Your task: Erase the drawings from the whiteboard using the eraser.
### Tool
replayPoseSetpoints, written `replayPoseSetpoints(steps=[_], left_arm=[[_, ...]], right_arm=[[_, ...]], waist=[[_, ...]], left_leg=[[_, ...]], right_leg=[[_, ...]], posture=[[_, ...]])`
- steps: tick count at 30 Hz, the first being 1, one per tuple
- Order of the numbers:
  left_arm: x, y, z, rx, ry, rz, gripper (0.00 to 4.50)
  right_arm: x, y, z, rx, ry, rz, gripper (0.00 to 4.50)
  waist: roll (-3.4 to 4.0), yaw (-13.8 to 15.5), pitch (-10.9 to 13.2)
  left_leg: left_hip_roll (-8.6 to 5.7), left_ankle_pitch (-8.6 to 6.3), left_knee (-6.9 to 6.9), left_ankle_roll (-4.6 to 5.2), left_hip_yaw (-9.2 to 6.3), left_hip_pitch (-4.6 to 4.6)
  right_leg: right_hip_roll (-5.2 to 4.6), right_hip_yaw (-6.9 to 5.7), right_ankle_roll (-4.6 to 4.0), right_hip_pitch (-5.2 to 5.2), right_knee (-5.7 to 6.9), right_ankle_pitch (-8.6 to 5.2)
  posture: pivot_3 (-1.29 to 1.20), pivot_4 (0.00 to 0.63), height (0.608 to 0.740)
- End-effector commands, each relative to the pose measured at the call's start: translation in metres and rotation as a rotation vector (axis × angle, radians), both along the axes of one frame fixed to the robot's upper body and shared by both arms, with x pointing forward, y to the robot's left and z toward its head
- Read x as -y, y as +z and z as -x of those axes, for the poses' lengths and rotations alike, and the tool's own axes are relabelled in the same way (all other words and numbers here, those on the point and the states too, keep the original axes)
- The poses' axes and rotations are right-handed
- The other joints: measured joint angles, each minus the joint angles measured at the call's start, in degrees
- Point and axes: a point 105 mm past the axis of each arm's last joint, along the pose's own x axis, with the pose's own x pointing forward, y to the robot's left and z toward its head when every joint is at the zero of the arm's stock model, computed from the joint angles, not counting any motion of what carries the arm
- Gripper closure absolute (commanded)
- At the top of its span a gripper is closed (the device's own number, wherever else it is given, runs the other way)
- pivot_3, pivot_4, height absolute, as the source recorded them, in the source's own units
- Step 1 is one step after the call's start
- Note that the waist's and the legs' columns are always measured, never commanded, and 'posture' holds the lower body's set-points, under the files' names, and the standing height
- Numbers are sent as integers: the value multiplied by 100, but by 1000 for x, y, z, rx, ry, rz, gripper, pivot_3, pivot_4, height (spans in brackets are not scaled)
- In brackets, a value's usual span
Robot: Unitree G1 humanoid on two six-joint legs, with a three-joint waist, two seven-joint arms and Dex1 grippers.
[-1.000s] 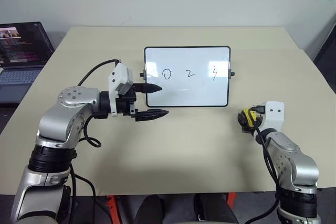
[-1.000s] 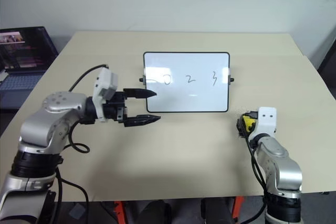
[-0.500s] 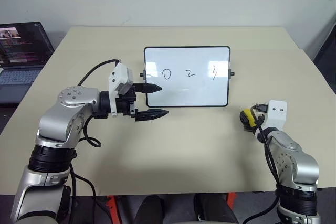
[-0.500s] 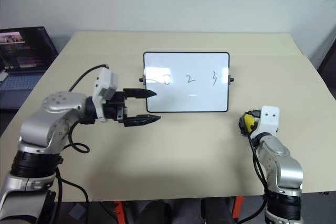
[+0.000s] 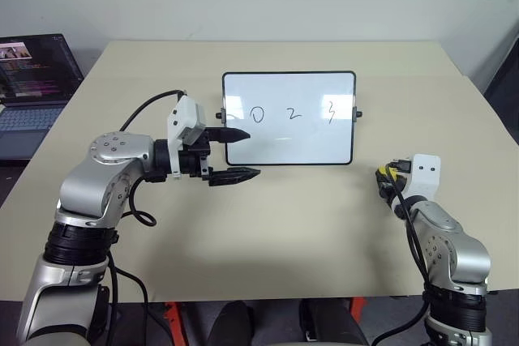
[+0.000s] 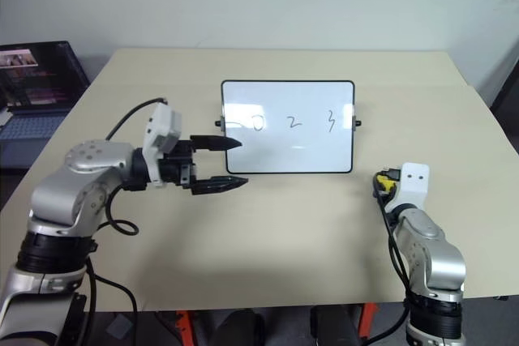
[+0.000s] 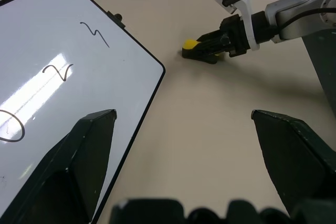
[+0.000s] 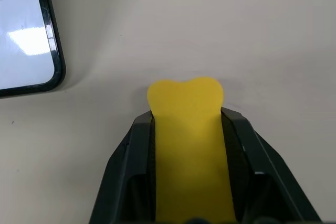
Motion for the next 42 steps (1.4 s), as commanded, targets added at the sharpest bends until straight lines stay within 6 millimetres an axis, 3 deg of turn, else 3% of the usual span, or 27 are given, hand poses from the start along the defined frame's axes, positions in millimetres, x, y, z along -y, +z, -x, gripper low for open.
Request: replayPoseSetpoints(steps=[1, 10, 17, 23, 30, 35, 42], left_arm=[[0, 12, 1, 59, -8, -9, 0], [-2, 13, -1, 72, 4, -15, 0], [-15, 18, -16, 164, 108, -30, 0], [-39, 19, -42, 327, 336, -66, 0], [-63, -4, -51, 376, 557, -108, 0], [-58, -22, -49, 349, 615, -65, 0], [-48, -29, -54, 339, 648, -9, 0]], right_arm=[[-2, 16, -3, 61, 5, 7, 3203], [-4, 20, -6, 72, 5, 19, 3204], [-7, 31, -11, 114, 19, 39, 3204], [-11, 40, -16, 152, 29, 51, 3204], [-19, 62, -25, 235, 68, 80, 3204], [-37, 87, -37, 321, 128, 94, 3204], [-77, 123, -60, 445, 244, 90, 3204]], waist=[[0, 0, 0], [0, 0, 0], [0, 1, 0], [0, 0, 0], [0, -8, 0], [0, 5, 0], [-1, 0, -1]], left_leg=[[0, 0, 0, 0, 0, 0], [0, 0, 0, 0, 0, 0], [0, 0, 0, 0, 0, 0], [0, 0, 1, 0, 1, 0], [2, 0, -1, 0, 7, -2], [3, 0, 3, 0, 4, -11], [3, 0, 3, 0, 7, -13]], right_leg=[[0, -1, 0, 0, 0, 0], [0, 0, 0, 0, 0, 0], [0, 0, 0, 0, 1, 0], [0, 0, 0, -2, 2, 1], [-2, 5, 0, -10, 3, 1], [-3, 2, -1, -17, 9, 2], [-3, 2, -1, -22, 10, 3]], posture=[[0, 150, 740], [0, 150, 740], [0, 150, 740], [0, 150, 740], [0, 150, 740], [0, 150, 740], [0, 150, 740]])
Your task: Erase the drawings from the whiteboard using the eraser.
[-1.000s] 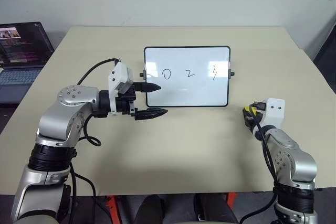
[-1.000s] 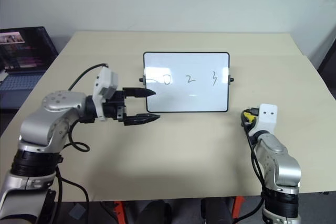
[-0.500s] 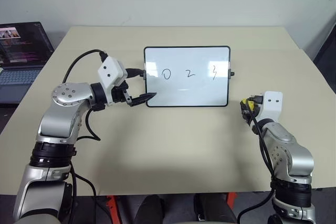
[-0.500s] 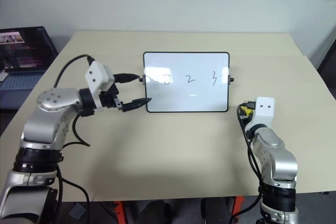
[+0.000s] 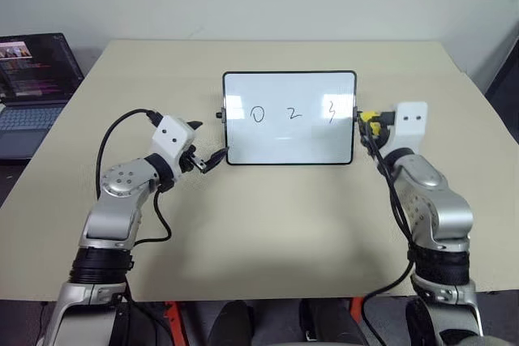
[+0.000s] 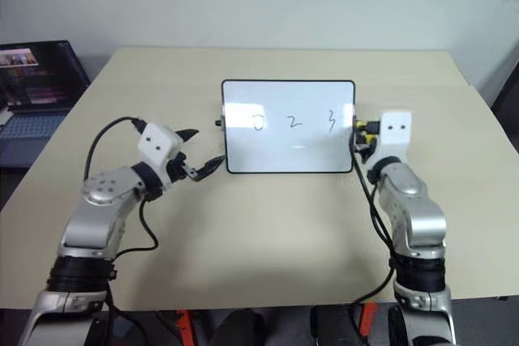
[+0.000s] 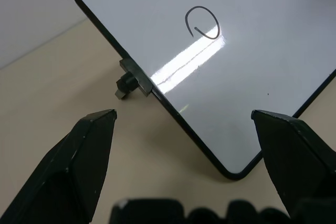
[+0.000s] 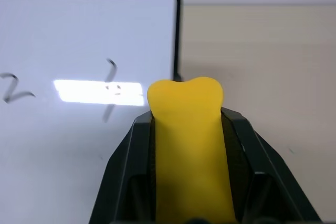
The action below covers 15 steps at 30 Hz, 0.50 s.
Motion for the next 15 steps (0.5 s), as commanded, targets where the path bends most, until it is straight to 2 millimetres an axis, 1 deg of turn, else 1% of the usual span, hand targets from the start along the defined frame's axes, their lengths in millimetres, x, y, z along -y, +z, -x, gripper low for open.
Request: replayPoseSetpoints(steps=[1, 2, 5, 7, 11, 15], left_arm=[[9, 15, 0, 74, -13, 16, 0], [13, 16, 0, 74, -19, 31, 0], [18, 15, 1, 73, -27, 48, 0], [21, 10, 4, 64, -31, 54, 0], [26, 6, 9, 50, -36, 78, 0], [28, 6, 11, 40, -39, 95, 0]], right_arm=[[-22, 28, -10, 114, 67, 8, 3204], [-33, 35, -15, 134, 93, 5, 3204], [-49, 44, -23, 164, 132, -5, 3204], [-64, 51, -27, 187, 168, -15, 3204], [-84, 58, -31, 216, 226, -24, 3204], [-97, 64, -34, 239, 262, -25, 3204]], waist=[[0, -4, 0], [0, -10, -1], [0, -11, -1], [-1, -11, -1], [0, -7, -1], [-1, -8, -1]], left_leg=[[0, 0, 0, 0, 3, -4], [0, 0, 0, 0, 4, -10], [1, 1, 7, -1, 6, -30], [2, 1, 8, -2, 3, -38], [-2, 2, 12, -2, 5, -52], [-3, 2, 16, -2, 4, -55]], right_leg=[[0, 2, 0, -6, 1, 0], [-1, 3, 0, -14, 4, 0], [-2, 4, -1, -36, 17, 1], [-2, 1, -1, -43, 19, 1], [-8, 1, -1, -55, 22, 2], [-9, 0, -1, -60, 30, 2]], posture=[[0, 150, 740], [0, 150, 740], [0, 150, 740], [0, 150, 740], [0, 150, 740], [0, 150, 740]])
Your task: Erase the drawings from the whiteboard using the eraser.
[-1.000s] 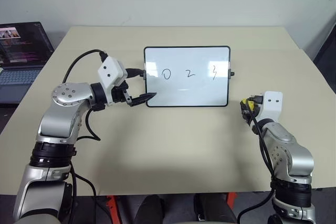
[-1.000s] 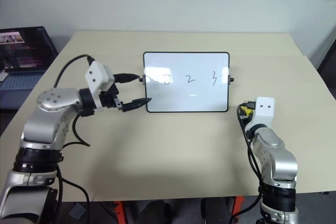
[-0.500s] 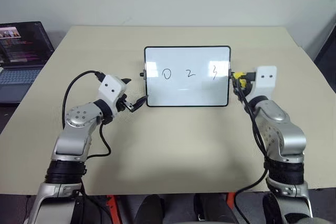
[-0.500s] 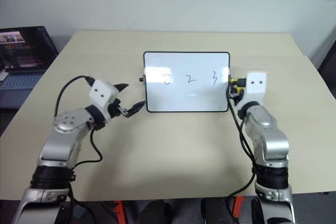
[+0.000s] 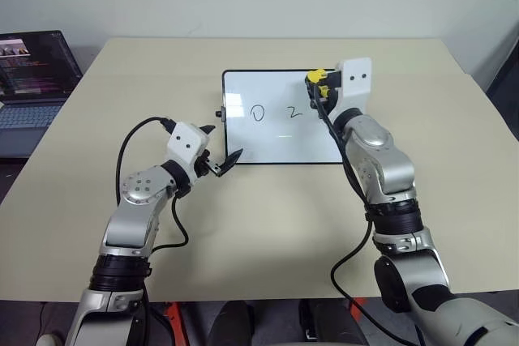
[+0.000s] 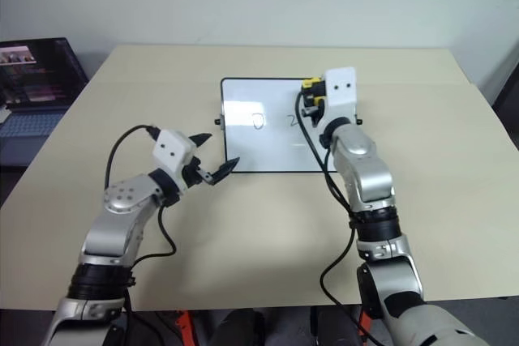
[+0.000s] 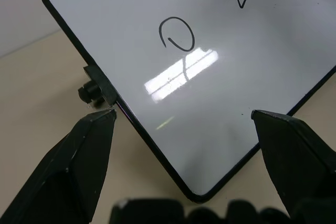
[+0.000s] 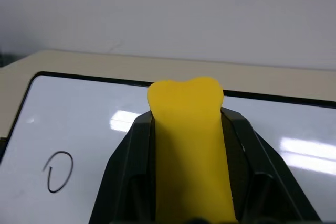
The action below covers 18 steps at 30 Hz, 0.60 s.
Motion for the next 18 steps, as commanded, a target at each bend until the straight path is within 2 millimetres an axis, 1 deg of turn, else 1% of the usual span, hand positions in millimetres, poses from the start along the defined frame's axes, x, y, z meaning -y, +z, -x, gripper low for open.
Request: replayPoseSetpoints(steps=[1, 3, 6, 9, 14, 18], left_arm=[[4, 14, 5, 48, -13, 16, 0], [5, 12, 7, 43, -12, 18, 0], [6, 12, 8, 40, -12, 22, 0], [6, 11, 8, 39, -11, 20, 0], [4, 10, 7, 36, 1, 25, 0], [6, 8, 7, 32, 1, 33, 0]], right_arm=[[-14, 27, 2, 101, 45, -16, 3204], [-28, 32, 0, 120, 78, -17, 3204], [-39, 36, -2, 136, 105, -15, 3204], [-55, 38, -3, 173, 152, 18, 3204], [-72, 29, -7, 194, 199, 72, 3204], [-79, 23, -11, 196, 215, 97, 3204]], waist=[[0, 0, 0], [0, -12, 0], [0, -17, 0], [0, -14, 0], [0, -14, 0], [0, -14, 0]], left_leg=[[0, 0, 0, 0, 0, 0], [0, 0, 1, 0, 1, 1], [1, 0, 1, 0, 2, 1], [1, 0, 2, -1, 3, 0], [0, 1, 2, -1, 2, 0], [0, 1, 3, -1, 3, 0]], right_leg=[[0, 0, 0, 0, 1, 0], [0, 1, 0, -2, 4, 0], [0, 1, 0, -6, 10, 0], [-1, 1, 0, -7, 9, 0], [-2, 0, 0, -7, 10, 0], [-2, 0, 0, -7, 10, 0]], posture=[[0, 150, 740], [0, 150, 740], [0, 150, 740], [0, 150, 740], [0, 150, 740], [0, 150, 740]])
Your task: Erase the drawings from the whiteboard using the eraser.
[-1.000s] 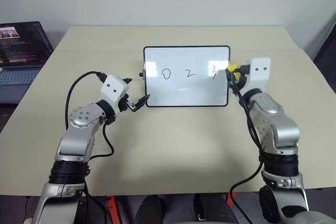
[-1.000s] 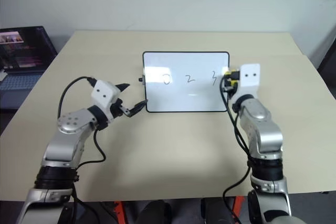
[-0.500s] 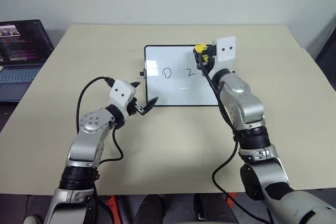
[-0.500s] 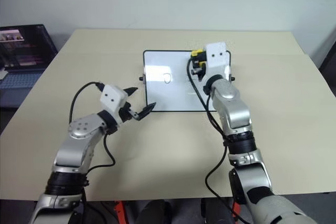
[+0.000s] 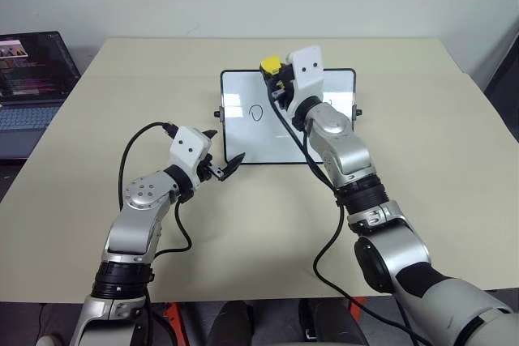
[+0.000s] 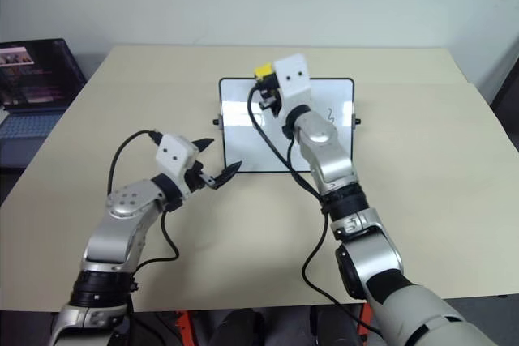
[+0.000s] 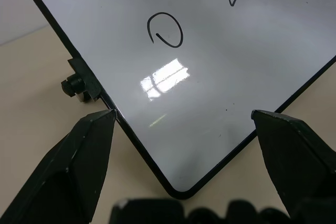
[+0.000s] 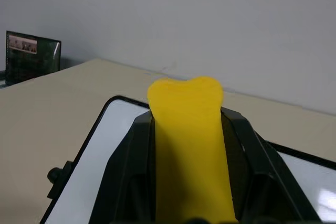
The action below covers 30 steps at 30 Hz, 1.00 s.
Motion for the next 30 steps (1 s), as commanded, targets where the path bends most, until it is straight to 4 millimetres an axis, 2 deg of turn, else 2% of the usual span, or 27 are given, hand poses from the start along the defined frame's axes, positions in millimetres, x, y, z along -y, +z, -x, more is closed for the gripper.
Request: replayPoseSetpoints(steps=[1, 11, 30], left_arm=[[4, 12, 2, 51, -6, 19, 0], [2, 12, 2, 54, 7, 24, 0], [-2, 10, 14, 39, 38, 28, 0]], right_arm=[[-12, 19, 3, 84, 38, 1, 3204], [-15, 17, -7, 106, 42, 44, 3204], [-32, 5, -8, 95, 82, 73, 3204]], waist=[[0, -1, 0], [0, -3, 0], [0, -4, 0]], left_leg=[[0, 0, 0, 0, 0, 0], [1, 0, 0, -1, 2, -1], [1, 1, -1, -2, 3, -3]], right_leg=[[0, 1, 0, 0, 0, 0], [-1, 1, 0, -3, 2, 0], [-3, 0, -1, -6, 4, 0]], posture=[[0, 150, 740], [0, 150, 740], [0, 150, 740]])
